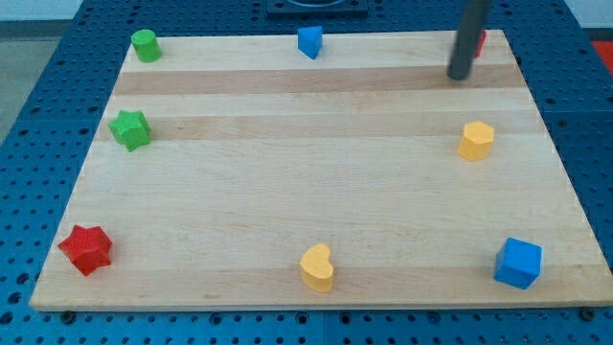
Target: Push yellow hexagon slightly towards right
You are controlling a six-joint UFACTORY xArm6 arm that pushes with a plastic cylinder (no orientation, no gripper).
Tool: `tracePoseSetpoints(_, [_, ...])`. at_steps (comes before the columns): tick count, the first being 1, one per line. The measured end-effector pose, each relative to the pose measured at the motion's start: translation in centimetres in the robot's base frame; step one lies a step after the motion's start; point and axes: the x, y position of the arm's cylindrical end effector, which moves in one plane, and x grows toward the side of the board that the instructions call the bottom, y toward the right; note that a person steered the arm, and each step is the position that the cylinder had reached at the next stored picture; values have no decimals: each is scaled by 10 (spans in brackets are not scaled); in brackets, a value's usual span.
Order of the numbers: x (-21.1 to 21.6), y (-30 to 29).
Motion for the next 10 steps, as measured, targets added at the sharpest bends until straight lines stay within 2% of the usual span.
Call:
tracePoseSetpoints(1, [14,69])
tracePoseSetpoints(2, [14,69])
tracePoseSetpoints(3, [25,25])
tracePoseSetpoints(5, [41,-101])
tracePoseSetpoints(7, [129,-105])
tracePoseSetpoints(10, [132,-61])
